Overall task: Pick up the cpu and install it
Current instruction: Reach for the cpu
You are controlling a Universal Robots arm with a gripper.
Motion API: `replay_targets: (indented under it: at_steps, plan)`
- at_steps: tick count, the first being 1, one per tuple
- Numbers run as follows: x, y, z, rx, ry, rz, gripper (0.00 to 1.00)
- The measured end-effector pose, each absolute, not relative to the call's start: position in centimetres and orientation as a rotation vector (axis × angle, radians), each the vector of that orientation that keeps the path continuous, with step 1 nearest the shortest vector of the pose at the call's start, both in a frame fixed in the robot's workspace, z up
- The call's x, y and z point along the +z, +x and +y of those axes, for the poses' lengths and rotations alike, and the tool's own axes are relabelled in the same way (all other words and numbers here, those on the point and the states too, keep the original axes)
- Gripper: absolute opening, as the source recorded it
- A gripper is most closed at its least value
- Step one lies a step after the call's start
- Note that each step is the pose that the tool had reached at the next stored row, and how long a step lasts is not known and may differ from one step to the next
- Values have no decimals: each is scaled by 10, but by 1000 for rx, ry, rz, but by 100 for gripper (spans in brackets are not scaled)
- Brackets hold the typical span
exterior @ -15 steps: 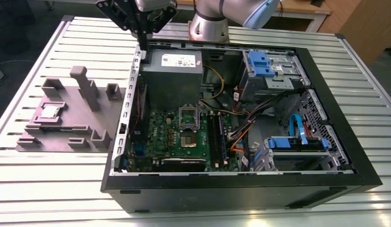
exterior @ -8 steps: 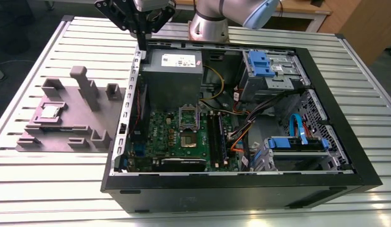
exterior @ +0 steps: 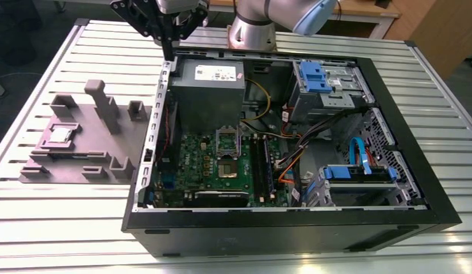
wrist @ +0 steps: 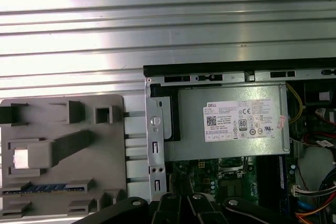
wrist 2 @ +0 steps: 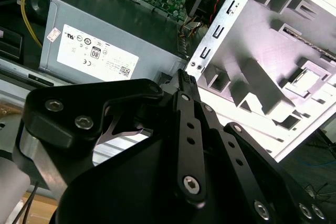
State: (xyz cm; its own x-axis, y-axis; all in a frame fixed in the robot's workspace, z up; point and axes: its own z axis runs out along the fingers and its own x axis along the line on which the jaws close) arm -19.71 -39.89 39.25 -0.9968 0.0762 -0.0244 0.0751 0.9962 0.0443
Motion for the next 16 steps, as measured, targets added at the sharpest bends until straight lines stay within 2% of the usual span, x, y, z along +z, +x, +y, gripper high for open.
replay_targets:
  at_steps: [16]
  plan:
    - [392,-212,-399,68,118,3112,11]
